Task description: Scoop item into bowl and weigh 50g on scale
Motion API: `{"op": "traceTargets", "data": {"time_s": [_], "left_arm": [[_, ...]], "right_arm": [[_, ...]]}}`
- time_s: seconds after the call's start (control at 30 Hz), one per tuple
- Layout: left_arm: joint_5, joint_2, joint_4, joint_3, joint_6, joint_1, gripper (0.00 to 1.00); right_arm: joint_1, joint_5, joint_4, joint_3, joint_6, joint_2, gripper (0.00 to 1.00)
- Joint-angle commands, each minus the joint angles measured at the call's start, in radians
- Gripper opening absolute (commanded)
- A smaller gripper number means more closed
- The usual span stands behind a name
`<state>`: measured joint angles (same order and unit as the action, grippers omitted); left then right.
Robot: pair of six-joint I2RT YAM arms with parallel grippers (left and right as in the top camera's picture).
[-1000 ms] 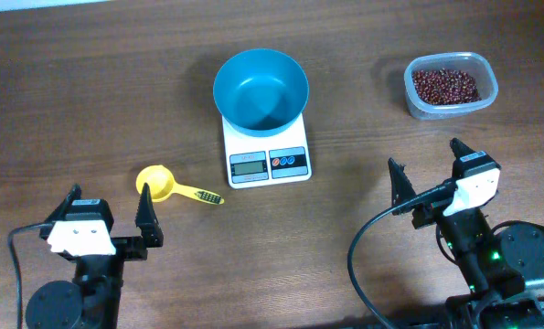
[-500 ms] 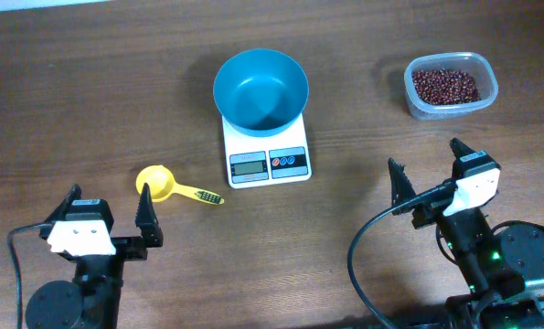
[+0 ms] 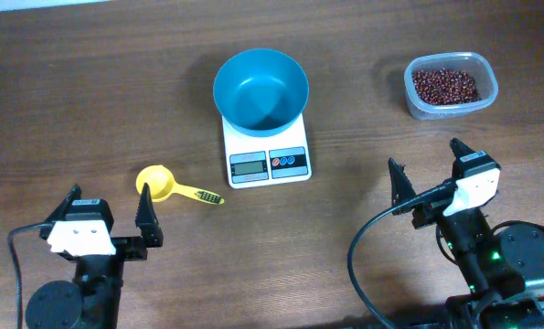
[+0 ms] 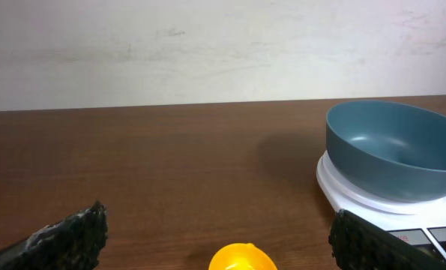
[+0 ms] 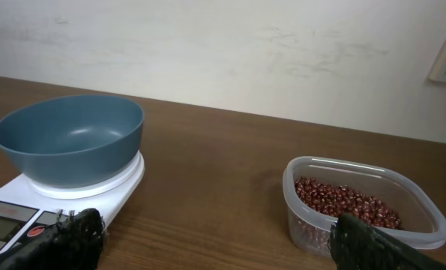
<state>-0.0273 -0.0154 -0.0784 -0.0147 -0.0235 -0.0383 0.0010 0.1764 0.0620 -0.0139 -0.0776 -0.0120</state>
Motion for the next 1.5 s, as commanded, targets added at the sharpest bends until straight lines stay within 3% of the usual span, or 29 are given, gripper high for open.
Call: {"op": "traceTargets", "data": {"time_s": [0.0, 0.77, 0.9, 0.97, 1.13, 1.3, 1.37, 1.47], "left_arm": [[-0.011, 0.01, -0.001, 0.005, -0.016, -0.005, 0.99], [-0.011, 0.01, 0.026, 0.005, -0.015, -0.005, 0.99], [-0.154, 0.01, 0.173, -0.004, -0.015, -0.005, 0.99], [-0.165, 0.01, 0.165, -0.071, -0.015, -0.005, 0.99], [-0.164, -0.089, -0.107, -0.348, -0.015, -0.005, 0.99], [-0.169, -0.412, -0.45, -0.759, -0.015, -0.005, 0.99], [-0.293, -0.532, -0.582, -0.917, -0.015, -0.005, 0.99], [-0.445, -0.563, -0.639, -0.946, -0.015, -0.005, 0.99]], "right_arm": [[0.006, -0.005, 0.001, 0.008, 0.011, 0.006, 0.99], [0.006, -0.005, 0.001, 0.008, 0.011, 0.006, 0.99], [0.006, -0.005, 0.001, 0.008, 0.011, 0.006, 0.99], [0.006, -0.005, 0.001, 0.008, 0.011, 0.006, 0.99], [0.006, -0.005, 0.001, 0.008, 0.011, 0.006, 0.99], [0.006, -0.005, 0.001, 0.008, 0.011, 0.006, 0.99], [0.006, -0.005, 0.001, 0.008, 0.011, 0.006, 0.99], [0.006, -0.005, 0.001, 0.008, 0.011, 0.006, 0.99]]}}
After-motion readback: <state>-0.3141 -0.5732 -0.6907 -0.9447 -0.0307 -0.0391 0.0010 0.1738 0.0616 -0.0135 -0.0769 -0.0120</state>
